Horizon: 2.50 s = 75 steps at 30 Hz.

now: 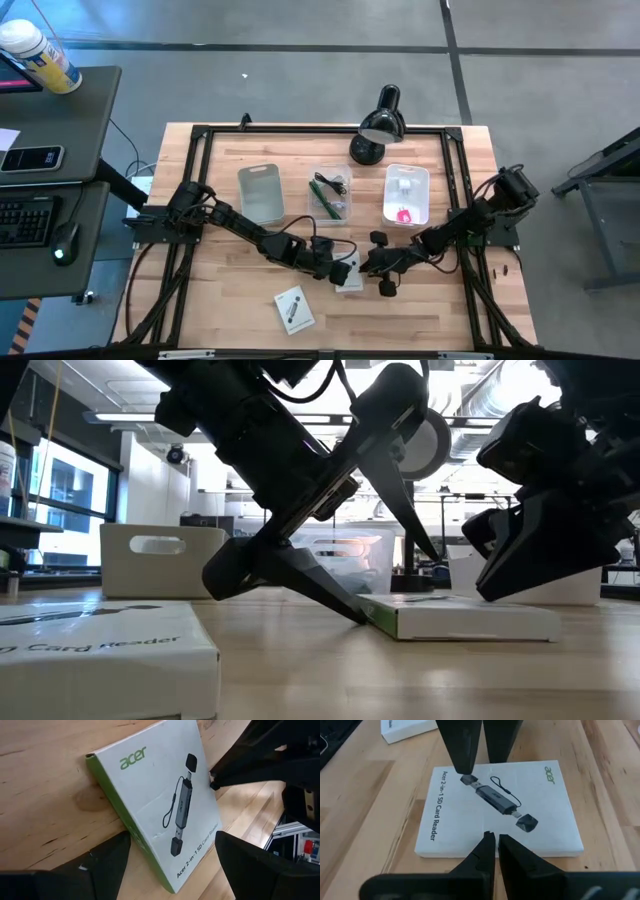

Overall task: Pick and place items into bin
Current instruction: Put the top white card reader box into the gray bin

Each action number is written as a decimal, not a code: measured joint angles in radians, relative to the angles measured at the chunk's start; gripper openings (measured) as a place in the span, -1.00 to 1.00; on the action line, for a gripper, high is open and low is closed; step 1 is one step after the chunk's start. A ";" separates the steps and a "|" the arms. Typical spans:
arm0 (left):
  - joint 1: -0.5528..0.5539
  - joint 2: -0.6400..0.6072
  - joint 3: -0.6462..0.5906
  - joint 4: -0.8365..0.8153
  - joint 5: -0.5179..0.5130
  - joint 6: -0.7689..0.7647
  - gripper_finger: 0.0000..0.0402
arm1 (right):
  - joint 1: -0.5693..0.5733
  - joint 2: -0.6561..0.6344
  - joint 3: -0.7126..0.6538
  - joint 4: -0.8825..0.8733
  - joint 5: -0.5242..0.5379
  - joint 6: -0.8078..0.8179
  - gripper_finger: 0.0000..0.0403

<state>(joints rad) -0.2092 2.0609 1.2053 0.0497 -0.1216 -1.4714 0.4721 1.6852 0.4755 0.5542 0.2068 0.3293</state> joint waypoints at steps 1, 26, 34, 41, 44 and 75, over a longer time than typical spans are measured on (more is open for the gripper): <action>0.000 0.000 0.000 0.000 -0.001 0.000 0.41 | 0.000 0.004 0.000 0.007 -0.001 0.002 -0.92; 0.000 0.000 0.000 0.002 -0.003 0.000 0.41 | 0.022 0.061 0.002 0.036 0.014 0.028 -0.92; 0.000 0.000 0.000 0.006 -0.004 0.000 0.41 | 0.022 0.062 0.002 0.007 0.023 0.029 -0.93; 0.000 0.000 0.000 0.009 -0.004 0.001 0.41 | 0.022 0.062 0.002 -0.021 0.029 0.029 -0.98; 0.000 0.002 0.000 0.023 -0.003 0.001 0.41 | 0.022 0.063 0.002 -0.026 0.029 0.033 -0.99; 0.000 0.000 0.000 0.062 -0.021 0.022 -0.47 | 0.022 0.065 -0.001 -0.025 0.030 0.049 -0.98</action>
<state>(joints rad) -0.2092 2.0608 1.2052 0.1114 -0.1430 -1.4493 0.4940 1.7504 0.4744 0.5293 0.2365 0.3788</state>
